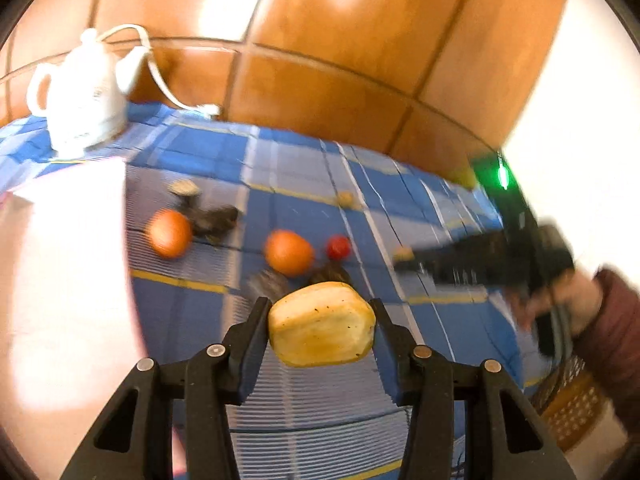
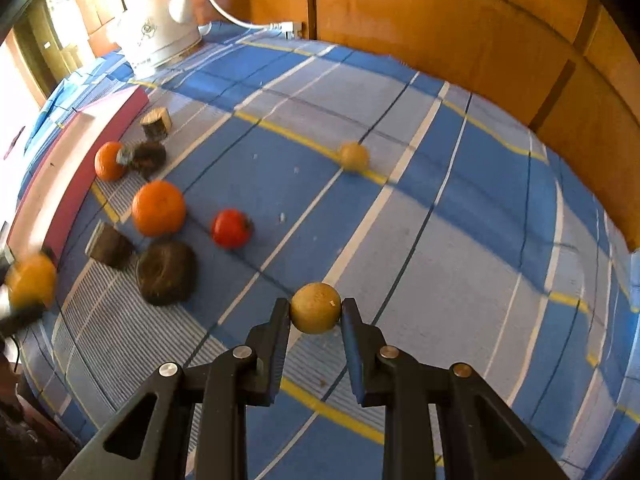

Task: Organize fruits
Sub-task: 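Carry the yellow piece into the pink tray and open the left gripper while right holds its fruit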

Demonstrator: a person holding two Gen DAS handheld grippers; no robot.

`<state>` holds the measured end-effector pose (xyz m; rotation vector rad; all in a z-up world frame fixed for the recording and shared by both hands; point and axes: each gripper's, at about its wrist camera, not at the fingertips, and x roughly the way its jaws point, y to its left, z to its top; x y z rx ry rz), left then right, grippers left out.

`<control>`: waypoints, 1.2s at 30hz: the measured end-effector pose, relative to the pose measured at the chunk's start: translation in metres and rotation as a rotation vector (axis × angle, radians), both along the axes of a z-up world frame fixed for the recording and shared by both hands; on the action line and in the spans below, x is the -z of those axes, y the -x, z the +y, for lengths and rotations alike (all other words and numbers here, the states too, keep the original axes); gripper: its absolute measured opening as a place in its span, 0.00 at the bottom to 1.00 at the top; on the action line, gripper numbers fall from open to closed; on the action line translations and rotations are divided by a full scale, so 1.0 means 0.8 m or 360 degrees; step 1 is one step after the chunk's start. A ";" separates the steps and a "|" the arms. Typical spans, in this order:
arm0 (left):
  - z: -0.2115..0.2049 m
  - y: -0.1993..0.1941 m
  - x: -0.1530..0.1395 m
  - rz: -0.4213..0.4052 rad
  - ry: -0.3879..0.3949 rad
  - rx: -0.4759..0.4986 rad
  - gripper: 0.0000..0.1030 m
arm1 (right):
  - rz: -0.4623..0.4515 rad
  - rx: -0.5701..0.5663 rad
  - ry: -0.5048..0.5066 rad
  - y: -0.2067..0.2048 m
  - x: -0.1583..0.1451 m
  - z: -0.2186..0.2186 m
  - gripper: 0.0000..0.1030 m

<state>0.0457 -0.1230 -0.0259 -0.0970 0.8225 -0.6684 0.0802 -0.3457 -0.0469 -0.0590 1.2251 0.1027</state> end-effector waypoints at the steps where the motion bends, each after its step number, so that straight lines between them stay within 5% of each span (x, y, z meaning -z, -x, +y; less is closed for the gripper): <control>1: 0.012 -0.007 -0.006 -0.0009 -0.0021 -0.0068 0.48 | 0.0010 0.0001 0.0003 -0.001 0.003 0.001 0.25; 10: 0.122 -0.112 -0.005 0.0052 -0.0197 -0.0663 0.48 | 0.0018 0.0005 0.0005 -0.004 0.010 0.002 0.25; 13: 0.141 -0.128 0.001 0.0038 -0.0273 -0.0777 0.56 | 0.0019 0.0005 0.0003 -0.005 0.012 0.002 0.25; 22: 0.151 -0.063 -0.015 -0.0141 -0.0362 -0.0908 1.00 | 0.0018 0.0000 0.0020 -0.005 0.012 0.006 0.25; 30: 0.146 -0.014 -0.014 -0.0082 -0.0378 -0.0946 1.00 | 0.0014 0.0007 0.0029 -0.003 0.011 0.009 0.25; 36: 0.149 0.009 -0.020 -0.0159 -0.0476 -0.1030 1.00 | 0.0020 0.0022 0.0041 -0.001 0.010 0.009 0.25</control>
